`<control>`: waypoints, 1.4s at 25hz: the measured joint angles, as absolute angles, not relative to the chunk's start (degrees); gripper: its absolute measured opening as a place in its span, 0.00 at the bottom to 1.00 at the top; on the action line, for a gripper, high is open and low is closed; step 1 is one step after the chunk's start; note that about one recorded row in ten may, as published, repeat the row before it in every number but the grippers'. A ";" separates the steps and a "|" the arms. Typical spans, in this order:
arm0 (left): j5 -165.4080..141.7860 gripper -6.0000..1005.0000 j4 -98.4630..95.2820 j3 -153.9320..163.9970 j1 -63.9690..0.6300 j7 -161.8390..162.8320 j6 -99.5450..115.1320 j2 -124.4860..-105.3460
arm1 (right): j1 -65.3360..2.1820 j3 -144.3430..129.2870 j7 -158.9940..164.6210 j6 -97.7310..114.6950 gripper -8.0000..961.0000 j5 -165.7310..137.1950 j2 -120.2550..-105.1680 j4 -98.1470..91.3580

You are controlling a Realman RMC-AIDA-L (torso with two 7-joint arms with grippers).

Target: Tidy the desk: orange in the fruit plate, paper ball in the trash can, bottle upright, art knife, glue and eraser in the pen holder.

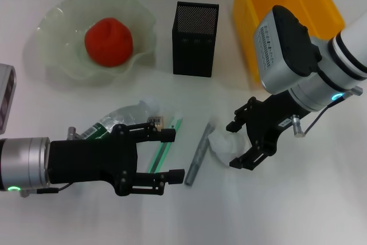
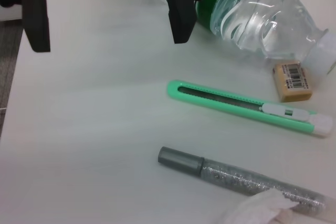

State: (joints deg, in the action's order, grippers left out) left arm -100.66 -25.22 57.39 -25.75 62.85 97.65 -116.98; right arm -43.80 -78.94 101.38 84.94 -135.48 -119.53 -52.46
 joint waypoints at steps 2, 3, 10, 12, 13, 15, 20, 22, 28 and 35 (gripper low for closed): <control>-100.65 0.81 -25.22 57.39 -25.75 62.84 97.65 -116.98 | -43.81 -78.83 101.37 84.84 0.73 -135.13 -119.53 -52.34; -100.65 0.81 -25.22 57.39 -25.75 62.83 97.65 -116.98 | -43.78 -78.74 101.36 84.77 0.73 -134.97 -119.53 -52.31; -100.64 0.81 -25.22 57.34 -25.68 62.84 97.65 -116.98 | -43.27 -78.39 101.33 84.70 0.69 -134.32 -119.50 -52.71; -100.63 0.81 -25.22 57.30 -25.68 62.84 97.65 -116.98 | -43.20 -78.37 101.33 84.71 0.62 -134.30 -119.49 -52.79; -100.63 0.81 -25.22 57.30 -25.68 62.84 97.65 -116.98 | -43.20 -78.37 101.33 84.71 0.59 -134.30 -119.49 -52.79; -100.63 0.81 -25.22 57.30 -25.66 62.84 97.64 -116.98 | -43.04 -78.27 101.33 85.29 0.55 -134.27 -119.41 -53.13; -100.62 0.81 -25.23 57.12 -25.70 62.89 97.66 -116.99 | -41.72 -74.58 101.03 88.24 0.54 -133.53 -119.36 -55.37; -100.62 0.81 -25.23 57.05 -25.71 62.93 97.72 -116.98 | -41.35 -73.12 100.73 89.30 0.54 -133.13 -119.31 -55.90; -100.60 0.81 -25.23 56.83 -25.74 63.00 97.92 -116.93 | -37.21 -54.11 93.00 98.74 0.54 -127.27 -119.05 -57.25; -100.10 0.81 -25.32 55.90 -26.04 63.01 97.92 -116.90 | -31.21 -45.95 80.80 99.84 0.55 -117.91 -118.82 -49.46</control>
State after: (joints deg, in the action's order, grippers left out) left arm -100.10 -25.32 55.90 -26.04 63.01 97.92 -116.90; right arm -31.20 -45.95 80.80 99.84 -117.91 -118.82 -49.46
